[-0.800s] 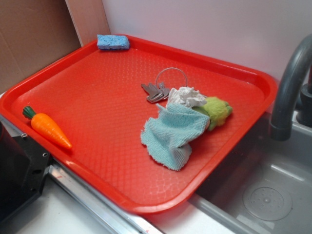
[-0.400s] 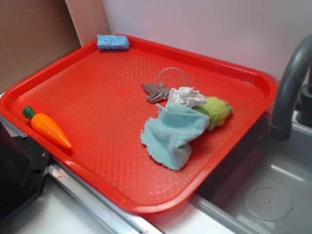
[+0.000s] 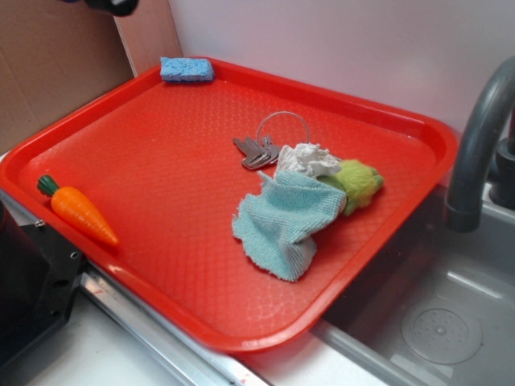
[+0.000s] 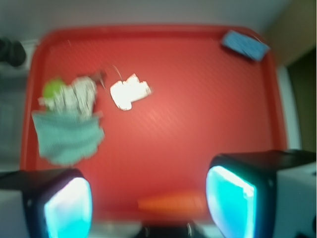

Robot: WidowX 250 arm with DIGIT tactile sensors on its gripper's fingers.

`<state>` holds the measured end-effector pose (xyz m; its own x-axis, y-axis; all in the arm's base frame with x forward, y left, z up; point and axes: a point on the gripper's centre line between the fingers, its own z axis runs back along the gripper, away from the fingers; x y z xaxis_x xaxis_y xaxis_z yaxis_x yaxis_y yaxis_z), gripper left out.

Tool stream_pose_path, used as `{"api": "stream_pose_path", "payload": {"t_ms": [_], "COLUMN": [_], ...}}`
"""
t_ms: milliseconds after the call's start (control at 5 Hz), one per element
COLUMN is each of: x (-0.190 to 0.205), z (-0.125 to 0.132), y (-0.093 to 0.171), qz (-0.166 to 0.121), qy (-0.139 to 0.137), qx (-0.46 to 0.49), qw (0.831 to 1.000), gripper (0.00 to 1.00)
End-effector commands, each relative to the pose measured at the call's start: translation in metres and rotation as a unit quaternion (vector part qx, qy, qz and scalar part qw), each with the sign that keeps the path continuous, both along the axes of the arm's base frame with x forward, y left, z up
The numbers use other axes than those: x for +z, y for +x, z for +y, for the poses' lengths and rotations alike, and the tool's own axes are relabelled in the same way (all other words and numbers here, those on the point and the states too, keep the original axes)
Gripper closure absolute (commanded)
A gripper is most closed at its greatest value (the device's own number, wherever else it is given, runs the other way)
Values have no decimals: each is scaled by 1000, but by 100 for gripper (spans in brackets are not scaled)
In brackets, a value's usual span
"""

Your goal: Grab the silver keys.

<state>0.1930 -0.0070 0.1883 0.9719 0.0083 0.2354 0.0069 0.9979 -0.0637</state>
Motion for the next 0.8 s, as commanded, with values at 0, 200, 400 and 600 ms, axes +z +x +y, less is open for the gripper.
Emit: {"api": "stream_pose_path", "payload": {"t_ms": [0,200,400,600], "x": [-36,-68,-68,-68], "z": [4,-8,-8,-8], "y": [46,62,62,62], "qz": [-45,-69,-69,-69], "qy": [-79,-106,-106,-106], "qx": [-31,-54,-54,-54], "qw": [995,990,990,990], "gripper": [0,0,0,0]}}
